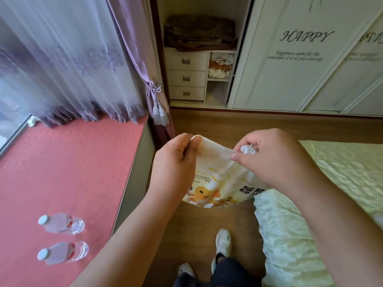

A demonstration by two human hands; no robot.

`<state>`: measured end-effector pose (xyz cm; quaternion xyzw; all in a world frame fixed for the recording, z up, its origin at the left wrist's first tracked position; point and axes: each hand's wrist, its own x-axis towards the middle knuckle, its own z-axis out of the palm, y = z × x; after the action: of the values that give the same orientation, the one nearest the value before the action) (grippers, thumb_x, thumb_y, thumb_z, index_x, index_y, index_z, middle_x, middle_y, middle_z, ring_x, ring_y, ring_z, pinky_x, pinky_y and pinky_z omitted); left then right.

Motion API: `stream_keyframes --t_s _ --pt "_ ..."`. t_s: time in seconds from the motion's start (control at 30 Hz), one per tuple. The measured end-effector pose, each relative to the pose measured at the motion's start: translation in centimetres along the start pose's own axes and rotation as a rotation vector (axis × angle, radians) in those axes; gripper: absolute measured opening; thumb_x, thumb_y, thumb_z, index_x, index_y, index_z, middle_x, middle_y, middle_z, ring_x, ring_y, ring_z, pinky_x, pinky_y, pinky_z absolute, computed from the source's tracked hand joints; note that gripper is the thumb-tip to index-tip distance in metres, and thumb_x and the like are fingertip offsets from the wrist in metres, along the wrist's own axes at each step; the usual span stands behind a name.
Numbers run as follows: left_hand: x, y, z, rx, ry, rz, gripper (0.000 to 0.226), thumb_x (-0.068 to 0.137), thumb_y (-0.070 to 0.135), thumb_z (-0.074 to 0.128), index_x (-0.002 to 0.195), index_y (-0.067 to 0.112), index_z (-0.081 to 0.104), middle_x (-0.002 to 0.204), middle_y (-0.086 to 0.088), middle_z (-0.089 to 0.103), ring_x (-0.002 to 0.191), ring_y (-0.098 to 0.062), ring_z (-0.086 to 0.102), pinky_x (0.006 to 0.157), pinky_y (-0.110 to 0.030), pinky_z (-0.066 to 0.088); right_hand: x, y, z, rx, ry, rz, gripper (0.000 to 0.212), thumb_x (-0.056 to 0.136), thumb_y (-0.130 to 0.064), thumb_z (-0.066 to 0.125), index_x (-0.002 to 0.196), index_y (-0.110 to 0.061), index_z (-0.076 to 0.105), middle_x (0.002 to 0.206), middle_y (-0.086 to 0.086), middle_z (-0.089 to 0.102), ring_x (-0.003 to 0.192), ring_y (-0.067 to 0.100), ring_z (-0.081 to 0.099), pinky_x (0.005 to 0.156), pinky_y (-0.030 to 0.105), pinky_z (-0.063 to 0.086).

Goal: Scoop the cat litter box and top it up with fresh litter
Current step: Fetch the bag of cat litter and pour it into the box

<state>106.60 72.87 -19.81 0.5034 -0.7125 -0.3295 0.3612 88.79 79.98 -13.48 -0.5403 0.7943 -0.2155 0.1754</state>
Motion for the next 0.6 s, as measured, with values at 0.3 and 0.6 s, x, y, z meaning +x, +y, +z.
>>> stream_keyframes --t_s 0.3,0.6 --pt "12.1 -1.6 4.7 0.08 0.018 -0.108 0.027 0.101 0.04 0.049 0.084 0.024 0.063 0.07 0.004 0.061 0.066 -0.015 0.063 0.059 -0.039 0.052 14.6 2.0 0.5 0.067 -0.138 -0.034 0.014 0.08 -0.033 0.08 0.07 -0.028 0.072 0.053 -0.01 0.051 0.048 0.007 0.047 0.049 0.023 0.032" --pt "23.2 -1.9 9.7 0.077 0.078 -0.148 0.027 0.102 0.037 0.05 0.08 0.022 0.06 0.074 0.006 0.059 0.066 -0.015 0.06 0.061 -0.035 0.048 28.7 3.1 -1.8 0.009 -0.234 -0.13 0.016 0.079 -0.027 0.08 0.069 -0.023 0.068 0.055 -0.01 0.041 0.048 0.006 0.04 0.046 0.023 0.026"
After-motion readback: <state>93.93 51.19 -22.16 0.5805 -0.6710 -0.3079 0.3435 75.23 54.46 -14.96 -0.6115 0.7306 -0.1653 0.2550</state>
